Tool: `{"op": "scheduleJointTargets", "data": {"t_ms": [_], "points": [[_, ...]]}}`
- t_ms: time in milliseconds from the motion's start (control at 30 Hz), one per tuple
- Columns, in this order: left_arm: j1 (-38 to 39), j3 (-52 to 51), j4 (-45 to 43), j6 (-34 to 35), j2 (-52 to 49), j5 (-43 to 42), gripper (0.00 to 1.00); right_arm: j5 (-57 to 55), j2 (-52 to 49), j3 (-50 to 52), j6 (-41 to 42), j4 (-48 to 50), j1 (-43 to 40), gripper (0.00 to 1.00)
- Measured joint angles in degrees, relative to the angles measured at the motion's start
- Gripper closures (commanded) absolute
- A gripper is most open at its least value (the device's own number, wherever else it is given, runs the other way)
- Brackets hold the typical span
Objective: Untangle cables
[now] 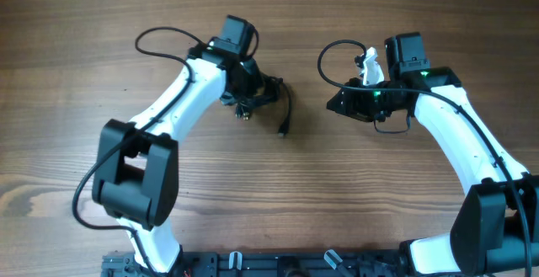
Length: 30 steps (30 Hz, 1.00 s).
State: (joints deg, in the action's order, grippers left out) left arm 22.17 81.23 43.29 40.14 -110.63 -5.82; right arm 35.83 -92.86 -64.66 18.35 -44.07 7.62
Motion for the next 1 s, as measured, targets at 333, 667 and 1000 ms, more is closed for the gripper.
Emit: {"op": "scheduleJointTargets", "data": {"t_ms": [333, 667, 1000], "points": [[4.9, 0.1, 6.8, 0.6, -1.5, 5.9, 0.96, 0.2, 0.0, 0.0, 0.0, -0.1, 0.0, 0.71], [5.3, -0.5, 10.1, -0.7, -2.1, 10.1, 0.96, 0.2, 0.0, 0.0, 0.0, -0.9, 0.0, 0.71], [5.0, -0.9, 16.7, -12.7, -2.3, 10.7, 0.89, 0.2, 0.0, 0.0, 0.0, -2.0, 0.0, 0.71]]}}
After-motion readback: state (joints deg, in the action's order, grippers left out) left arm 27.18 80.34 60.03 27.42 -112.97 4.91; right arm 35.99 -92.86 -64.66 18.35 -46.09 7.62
